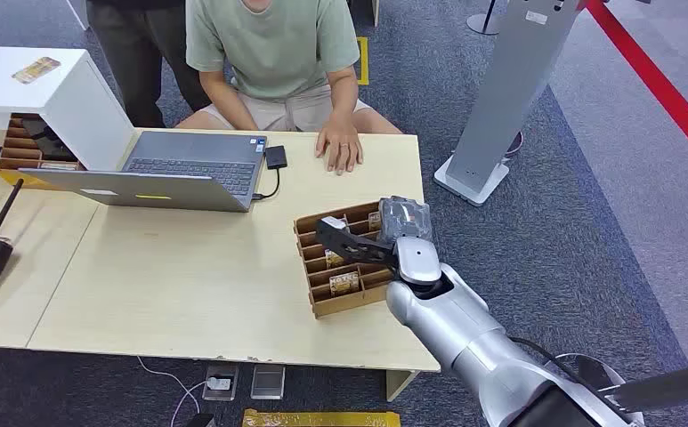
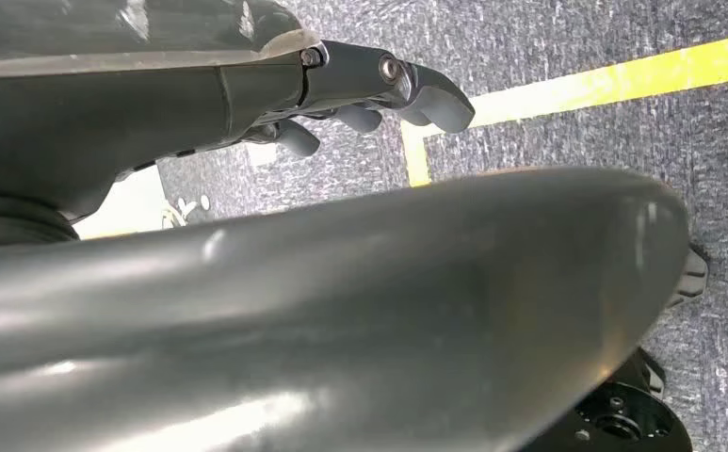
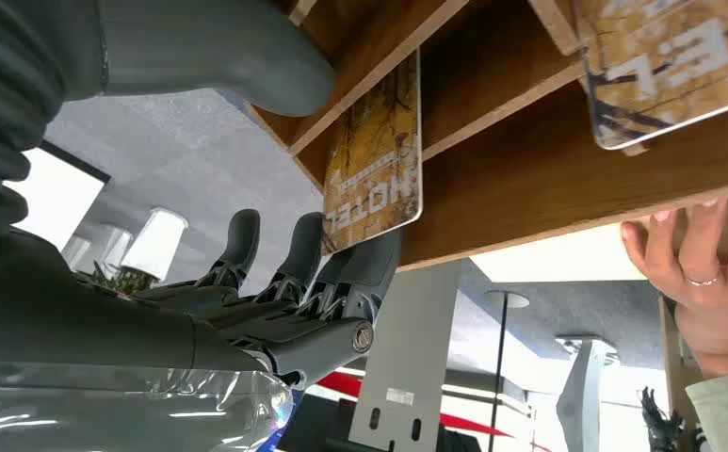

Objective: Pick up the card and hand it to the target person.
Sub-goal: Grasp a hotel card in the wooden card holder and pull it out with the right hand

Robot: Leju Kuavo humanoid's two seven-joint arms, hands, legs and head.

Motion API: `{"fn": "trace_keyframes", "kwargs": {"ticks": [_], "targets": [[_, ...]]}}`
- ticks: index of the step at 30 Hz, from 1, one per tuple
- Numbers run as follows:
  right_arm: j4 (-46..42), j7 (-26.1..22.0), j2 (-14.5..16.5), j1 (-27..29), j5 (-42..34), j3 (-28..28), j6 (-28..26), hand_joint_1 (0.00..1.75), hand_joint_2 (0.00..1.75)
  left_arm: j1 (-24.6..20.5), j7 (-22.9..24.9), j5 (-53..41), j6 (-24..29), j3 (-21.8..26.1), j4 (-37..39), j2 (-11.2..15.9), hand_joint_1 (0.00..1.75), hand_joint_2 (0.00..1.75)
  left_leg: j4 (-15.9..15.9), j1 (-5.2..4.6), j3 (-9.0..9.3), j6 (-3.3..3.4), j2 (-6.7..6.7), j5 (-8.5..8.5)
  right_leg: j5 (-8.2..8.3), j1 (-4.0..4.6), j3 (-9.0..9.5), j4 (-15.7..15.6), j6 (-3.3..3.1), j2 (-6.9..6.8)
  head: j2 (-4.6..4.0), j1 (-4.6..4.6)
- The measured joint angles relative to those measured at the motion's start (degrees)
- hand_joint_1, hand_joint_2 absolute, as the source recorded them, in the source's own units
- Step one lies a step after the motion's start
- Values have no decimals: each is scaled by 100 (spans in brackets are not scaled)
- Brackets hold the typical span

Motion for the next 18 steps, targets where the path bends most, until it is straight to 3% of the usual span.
{"fn": "trace_keyframes", "kwargs": {"ticks": [9,18], "targets": [[9,4,-10,-2,-122,3,-56,100,175,0,-36,-9,-8,0,0,1,0,0,0,0,1,0,0,0,0,0,0,0,0,0,0,1],[27,-150,-30,-6,-214,17,-350,154,175,0,-35,-8,-38,0,0,3,0,0,0,0,1,0,0,0,0,0,1,0,0,0,0,1]]}}
